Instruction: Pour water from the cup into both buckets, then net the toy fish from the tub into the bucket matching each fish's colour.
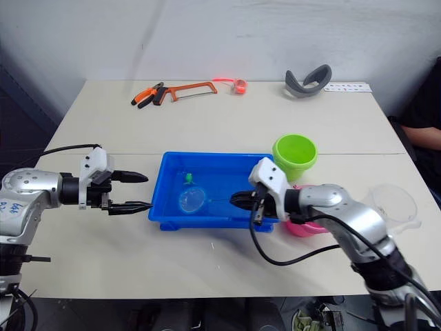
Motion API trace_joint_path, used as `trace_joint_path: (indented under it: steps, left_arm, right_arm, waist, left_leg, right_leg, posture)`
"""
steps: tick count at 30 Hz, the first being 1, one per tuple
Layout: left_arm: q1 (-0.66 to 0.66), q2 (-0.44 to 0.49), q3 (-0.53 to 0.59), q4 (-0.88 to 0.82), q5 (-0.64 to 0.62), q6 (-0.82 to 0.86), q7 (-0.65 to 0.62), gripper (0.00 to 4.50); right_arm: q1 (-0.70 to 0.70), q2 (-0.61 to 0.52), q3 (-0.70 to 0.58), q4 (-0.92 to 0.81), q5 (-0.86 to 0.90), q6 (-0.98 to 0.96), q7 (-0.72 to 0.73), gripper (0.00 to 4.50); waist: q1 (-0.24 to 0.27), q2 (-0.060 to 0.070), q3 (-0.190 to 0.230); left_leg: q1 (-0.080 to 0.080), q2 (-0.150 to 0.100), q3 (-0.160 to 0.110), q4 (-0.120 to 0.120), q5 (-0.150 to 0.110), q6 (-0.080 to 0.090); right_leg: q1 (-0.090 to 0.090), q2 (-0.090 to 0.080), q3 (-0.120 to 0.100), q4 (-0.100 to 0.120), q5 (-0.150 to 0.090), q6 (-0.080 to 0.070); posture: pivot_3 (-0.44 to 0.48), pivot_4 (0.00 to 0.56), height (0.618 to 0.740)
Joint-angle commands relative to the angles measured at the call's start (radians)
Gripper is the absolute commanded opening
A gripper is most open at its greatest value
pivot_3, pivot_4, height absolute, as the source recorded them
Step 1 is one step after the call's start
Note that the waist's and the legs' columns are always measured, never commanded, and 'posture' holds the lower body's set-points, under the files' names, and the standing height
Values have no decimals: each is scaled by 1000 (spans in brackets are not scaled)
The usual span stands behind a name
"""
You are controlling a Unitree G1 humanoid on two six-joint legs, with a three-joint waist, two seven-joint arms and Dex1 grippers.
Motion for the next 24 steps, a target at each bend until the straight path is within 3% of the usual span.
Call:
trace_joint_path:
  steps: [1, 5, 11, 16, 24]
  left_arm:
    - [26, 22, 60, -69, -44, 36, 15, 4437]
    - [49, 26, 81, -92, -49, 44, 41, 4437]
    - [74, 27, 106, -116, -57, 50, 63, 4437]
    - [62, 19, 99, -105, -57, 38, 74, 4437]
    - [-26, -29, 48, -35, -57, 4, 67, 4437]
  right_arm:
    - [-55, 65, 25, 88, -63, -1, -16, 0]
    - [-88, 117, 38, 177, -122, -21, -16, 0]
    - [-131, 219, -43, 300, -146, -29, -68, 0]
    - [-140, 265, -122, 281, -106, 20, -74, 0]
    - [-79, 208, -169, 135, -69, 62, -37, 0]
  waist:
    - [-1, 0, 0]
    - [-1, 0, 0]
    - [-1, 0, 0]
    - [-1, 0, 0]
    - [1, 0, 0]
  left_leg:
    - [0, 0, 0, 0, 0, 0]
    - [0, 0, 1, -1, 0, -1]
    - [0, 0, 1, -1, 0, -1]
    - [0, 0, 1, -1, 0, -1]
    - [-1, 0, 1, -2, 0, -1]
  right_leg:
    - [0, 0, 0, 0, 0, 0]
    - [-1, 0, -1, 0, 0, 0]
    - [-1, 0, -1, 0, 0, 0]
    - [-1, 1, -1, 0, 0, 0]
    - [-1, 1, -1, 0, 0, 0]
  posture:
    - [0, 150, 740]
    - [0, 150, 740]
    - [0, 150, 740]
    - [0, 150, 740]
    - [0, 150, 740]
